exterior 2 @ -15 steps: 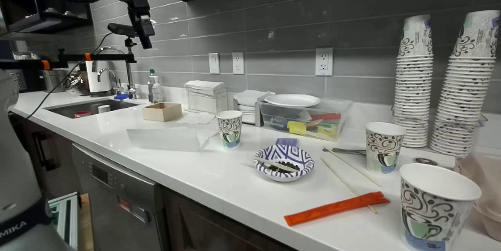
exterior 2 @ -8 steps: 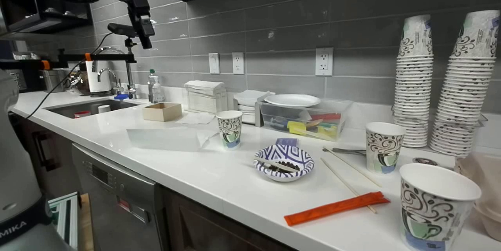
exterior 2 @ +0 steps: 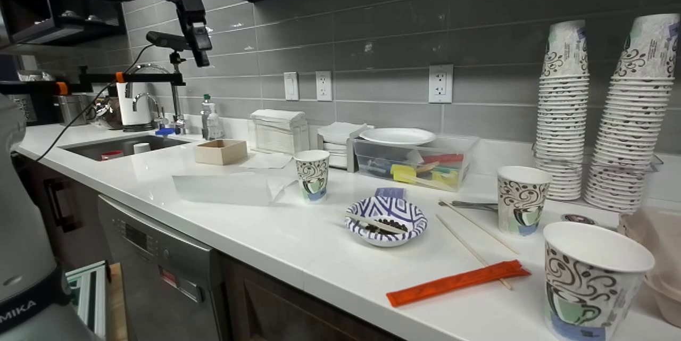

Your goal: Remove the knife from the plate

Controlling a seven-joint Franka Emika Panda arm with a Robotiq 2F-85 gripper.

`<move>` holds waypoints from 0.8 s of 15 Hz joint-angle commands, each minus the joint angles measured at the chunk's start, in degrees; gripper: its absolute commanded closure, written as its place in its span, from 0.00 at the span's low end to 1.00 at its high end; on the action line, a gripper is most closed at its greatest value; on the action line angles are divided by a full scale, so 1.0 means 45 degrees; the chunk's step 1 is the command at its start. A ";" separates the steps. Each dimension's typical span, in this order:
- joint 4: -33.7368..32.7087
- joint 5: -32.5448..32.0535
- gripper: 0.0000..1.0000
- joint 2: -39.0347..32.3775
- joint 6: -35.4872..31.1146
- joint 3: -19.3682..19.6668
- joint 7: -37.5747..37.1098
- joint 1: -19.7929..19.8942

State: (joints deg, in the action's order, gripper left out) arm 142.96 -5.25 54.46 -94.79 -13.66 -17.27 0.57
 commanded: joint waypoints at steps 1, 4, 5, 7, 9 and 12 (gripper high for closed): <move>0.0361 0.0169 0.00 -0.0607 -0.0452 0.1270 -0.0168 0.0549; 0.0634 0.0335 0.00 -0.1341 -0.1404 0.2636 0.0068 0.1149; 0.0711 0.0350 0.00 -0.1690 -0.1953 0.2980 0.0010 0.1389; 0.0556 0.0686 0.00 -0.2802 -0.2641 0.3593 0.0008 0.1657; 0.0194 0.1078 0.00 -0.4155 -0.3307 0.3924 -0.0013 0.1767; -0.0370 0.1518 0.00 -0.6014 -0.4011 0.4103 0.0060 0.1784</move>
State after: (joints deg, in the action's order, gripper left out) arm 145.35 -1.42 36.90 -111.01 4.39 -17.25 8.39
